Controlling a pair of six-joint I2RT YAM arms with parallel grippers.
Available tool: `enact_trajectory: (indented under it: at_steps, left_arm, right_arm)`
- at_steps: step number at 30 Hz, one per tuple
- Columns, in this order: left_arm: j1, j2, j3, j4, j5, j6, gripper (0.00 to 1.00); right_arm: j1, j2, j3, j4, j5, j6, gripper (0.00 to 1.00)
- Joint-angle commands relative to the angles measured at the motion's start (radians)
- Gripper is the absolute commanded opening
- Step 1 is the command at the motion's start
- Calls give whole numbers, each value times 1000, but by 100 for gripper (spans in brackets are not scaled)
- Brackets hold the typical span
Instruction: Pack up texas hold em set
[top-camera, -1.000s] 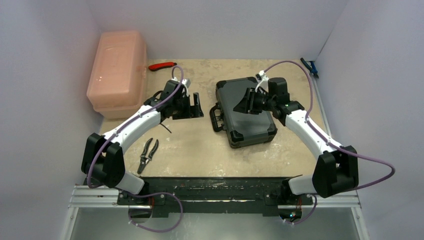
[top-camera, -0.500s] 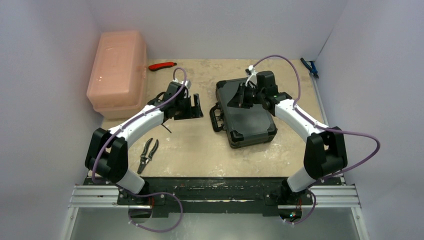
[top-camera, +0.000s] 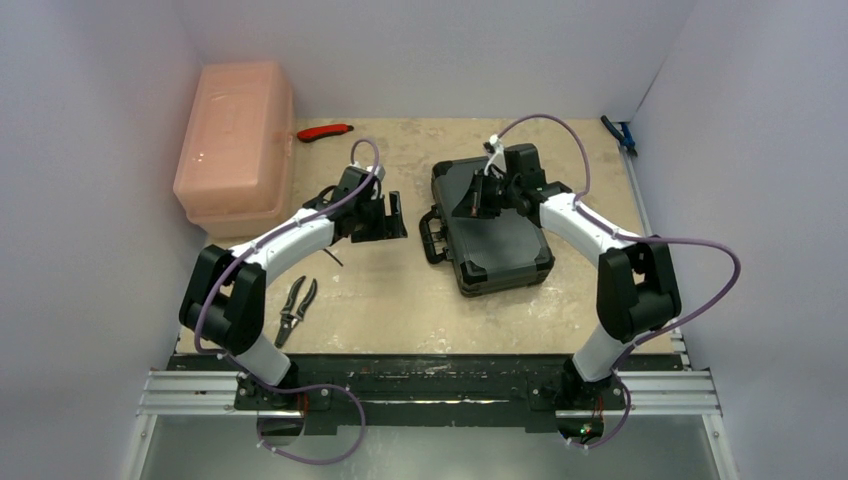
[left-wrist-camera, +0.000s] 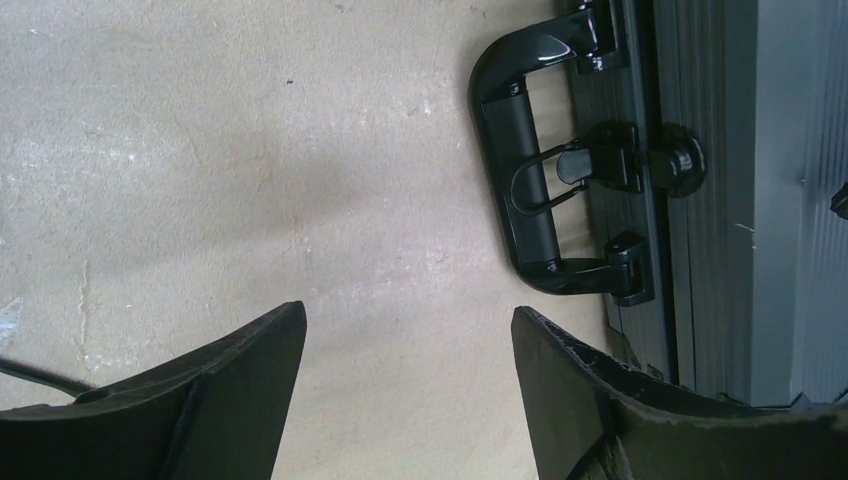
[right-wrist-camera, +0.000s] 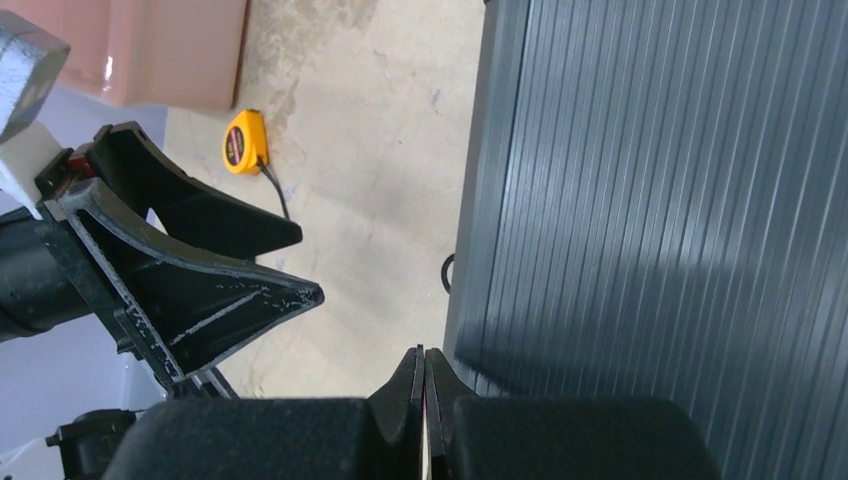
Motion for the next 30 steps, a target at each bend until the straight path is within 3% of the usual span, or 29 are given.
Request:
enact_trajectory:
  at_steps: [1,14,30]
  left_arm:
    - [6,26,15,38,0,-18,74]
    - [6,76,29,40,2,-36,69]
    - [6,100,26,51,6,-49,64]
  right_arm:
    - [7,15,-32,43,0,-33,0]
    - [6,45,-166,42,72,-94,0]
    - [-18,77,-53,38,120,-60,0]
